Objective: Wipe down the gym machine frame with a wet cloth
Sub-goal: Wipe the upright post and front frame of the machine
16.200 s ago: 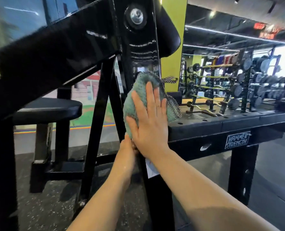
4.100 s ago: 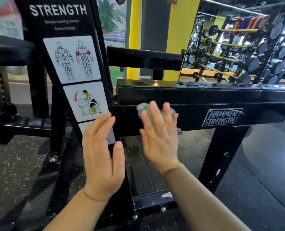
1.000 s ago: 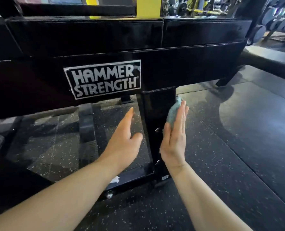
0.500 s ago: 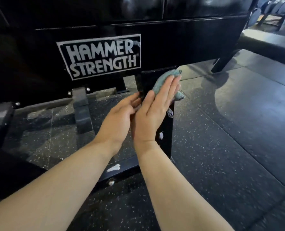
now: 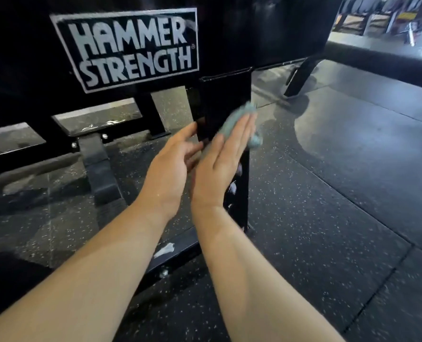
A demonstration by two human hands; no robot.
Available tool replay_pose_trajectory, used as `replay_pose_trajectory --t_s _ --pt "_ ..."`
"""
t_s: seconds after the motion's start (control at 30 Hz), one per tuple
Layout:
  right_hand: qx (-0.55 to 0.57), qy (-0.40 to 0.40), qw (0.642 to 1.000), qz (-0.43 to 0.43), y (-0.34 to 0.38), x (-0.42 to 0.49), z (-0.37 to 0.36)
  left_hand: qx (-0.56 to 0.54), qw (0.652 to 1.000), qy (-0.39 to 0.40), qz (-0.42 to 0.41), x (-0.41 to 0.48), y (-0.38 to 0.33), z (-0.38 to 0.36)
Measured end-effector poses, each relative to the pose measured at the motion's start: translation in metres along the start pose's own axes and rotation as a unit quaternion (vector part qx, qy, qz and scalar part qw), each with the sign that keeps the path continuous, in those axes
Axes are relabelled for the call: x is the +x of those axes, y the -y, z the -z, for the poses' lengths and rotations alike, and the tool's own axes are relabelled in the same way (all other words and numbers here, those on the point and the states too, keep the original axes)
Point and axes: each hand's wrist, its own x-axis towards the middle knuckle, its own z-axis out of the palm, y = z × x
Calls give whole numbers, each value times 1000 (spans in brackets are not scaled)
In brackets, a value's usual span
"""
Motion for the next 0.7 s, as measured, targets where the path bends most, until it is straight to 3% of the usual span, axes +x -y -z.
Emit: replay_pose_trajectory --t_s 0.03,0.13,0.17,0.2,0.3,0.37,0.43,0.53,0.6,0.67,0.7 --pt "-11 -9 999 -30 -17 -13 5 3 1000 10 3 0 4 3" --pt "9 -21 971 -238 -31 -29 13 35 998 49 13 1 12 12" --pt "11 -17 965 -260 -23 -23 11 40 997 58 8 1 14 13" --pt "14 -8 970 -242 -10 -14 7 35 998 53 2 1 13 13" --pt "25 44 997 -58 18 4 -3 -12 1000 8 9 6 11 11" --pt "1 74 997 17 7 -10 1 -9 1000 20 0 7 14 12" --pt "-37 66 997 -19 -22 -30 16 14 998 55 -8 5 18 13" --pt "10 64 979 -195 -25 -37 22 35 998 60 -10 2 21 13" --pt "82 59 985 -139 0 -22 12 25 999 36 -10 4 20 13" --pt "33 88 995 -17 15 -19 2 1 1000 26 0 6 18 16" --pt "15 91 996 5 8 -23 1 -7 999 37 4 6 17 18"
